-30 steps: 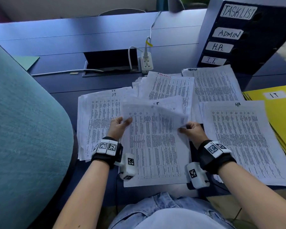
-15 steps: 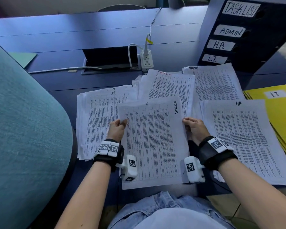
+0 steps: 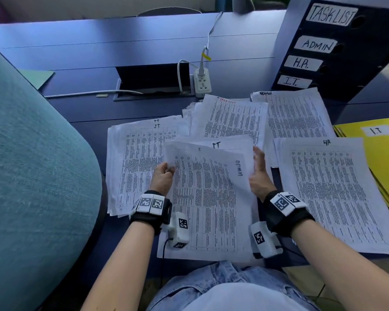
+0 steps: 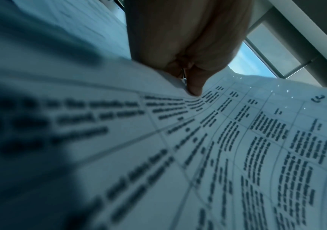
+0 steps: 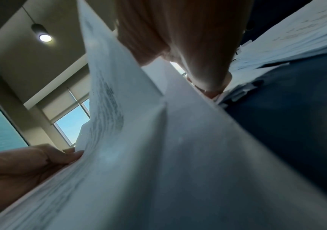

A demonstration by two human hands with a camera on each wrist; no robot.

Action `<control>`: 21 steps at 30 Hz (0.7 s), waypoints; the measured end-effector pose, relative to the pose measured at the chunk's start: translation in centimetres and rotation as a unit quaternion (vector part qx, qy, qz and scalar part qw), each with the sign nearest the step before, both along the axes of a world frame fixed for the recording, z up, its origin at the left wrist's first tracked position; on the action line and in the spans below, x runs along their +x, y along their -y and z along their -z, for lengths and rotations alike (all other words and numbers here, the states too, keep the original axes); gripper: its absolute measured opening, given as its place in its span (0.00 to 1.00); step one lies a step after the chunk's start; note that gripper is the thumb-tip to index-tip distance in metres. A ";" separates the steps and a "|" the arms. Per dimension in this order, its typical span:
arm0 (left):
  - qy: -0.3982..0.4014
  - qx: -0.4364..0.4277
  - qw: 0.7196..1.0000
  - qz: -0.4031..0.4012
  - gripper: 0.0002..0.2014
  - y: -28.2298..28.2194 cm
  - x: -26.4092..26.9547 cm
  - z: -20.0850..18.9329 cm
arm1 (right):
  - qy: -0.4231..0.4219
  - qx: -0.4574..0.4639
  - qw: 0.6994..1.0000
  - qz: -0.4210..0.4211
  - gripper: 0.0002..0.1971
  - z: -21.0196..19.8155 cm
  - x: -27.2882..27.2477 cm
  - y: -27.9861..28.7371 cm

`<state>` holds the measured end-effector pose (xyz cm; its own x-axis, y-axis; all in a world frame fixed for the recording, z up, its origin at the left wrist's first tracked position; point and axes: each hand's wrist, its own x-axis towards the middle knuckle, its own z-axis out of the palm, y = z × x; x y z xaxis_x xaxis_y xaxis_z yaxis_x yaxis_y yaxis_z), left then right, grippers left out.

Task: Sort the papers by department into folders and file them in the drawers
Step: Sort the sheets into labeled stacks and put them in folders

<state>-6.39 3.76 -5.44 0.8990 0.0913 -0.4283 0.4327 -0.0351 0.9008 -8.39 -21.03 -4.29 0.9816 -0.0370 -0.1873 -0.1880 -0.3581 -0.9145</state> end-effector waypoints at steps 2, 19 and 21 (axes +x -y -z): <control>-0.005 0.003 1.000 -0.010 0.16 0.0 0.0 0.1 | 0.002 -0.035 0.999 -0.005 0.39 -0.7 -0.5 -0.2; -0.030 -0.110 0.992 -0.056 0.31 -0.2 -0.1 -0.6 | -0.061 0.067 0.996 -0.003 0.05 -0.6 -1.3 0.6; -0.039 -0.105 0.993 -0.039 0.38 -0.3 -0.1 -0.2 | -0.085 0.054 0.994 0.044 0.08 -0.7 -1.3 0.6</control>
